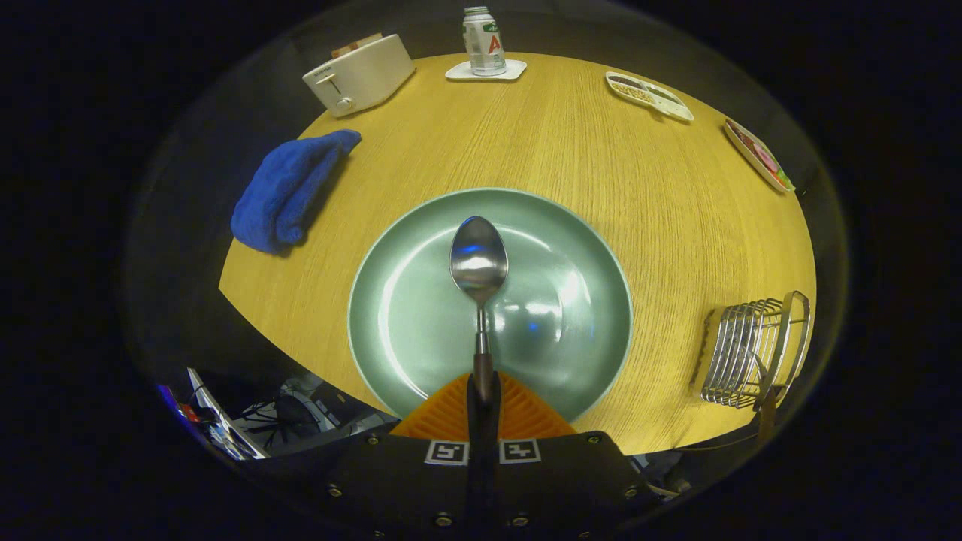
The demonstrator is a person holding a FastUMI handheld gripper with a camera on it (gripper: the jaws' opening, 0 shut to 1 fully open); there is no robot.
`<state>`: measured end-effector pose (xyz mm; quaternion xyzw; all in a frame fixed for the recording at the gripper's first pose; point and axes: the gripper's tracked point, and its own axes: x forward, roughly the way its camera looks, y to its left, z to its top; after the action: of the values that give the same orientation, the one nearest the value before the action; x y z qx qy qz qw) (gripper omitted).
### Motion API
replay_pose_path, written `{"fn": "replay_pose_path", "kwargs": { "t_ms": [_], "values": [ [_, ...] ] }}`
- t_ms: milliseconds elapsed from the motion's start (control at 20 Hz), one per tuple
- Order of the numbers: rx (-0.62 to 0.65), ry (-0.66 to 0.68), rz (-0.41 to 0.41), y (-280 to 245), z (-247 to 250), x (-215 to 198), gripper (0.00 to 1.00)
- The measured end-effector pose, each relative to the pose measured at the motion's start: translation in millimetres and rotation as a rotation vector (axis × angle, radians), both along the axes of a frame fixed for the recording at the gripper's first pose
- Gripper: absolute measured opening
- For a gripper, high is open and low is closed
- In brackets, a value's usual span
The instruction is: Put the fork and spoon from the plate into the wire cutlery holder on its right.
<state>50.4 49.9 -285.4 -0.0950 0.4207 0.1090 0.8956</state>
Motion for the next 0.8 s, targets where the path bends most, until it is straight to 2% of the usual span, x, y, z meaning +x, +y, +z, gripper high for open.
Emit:
{"fn": "replay_pose_path", "kwargs": {
  "t_ms": [800],
  "values": [
    [0.150, -0.156, -0.101, -36.2, 95.1, 1.0, 0.00]
  ]
}}
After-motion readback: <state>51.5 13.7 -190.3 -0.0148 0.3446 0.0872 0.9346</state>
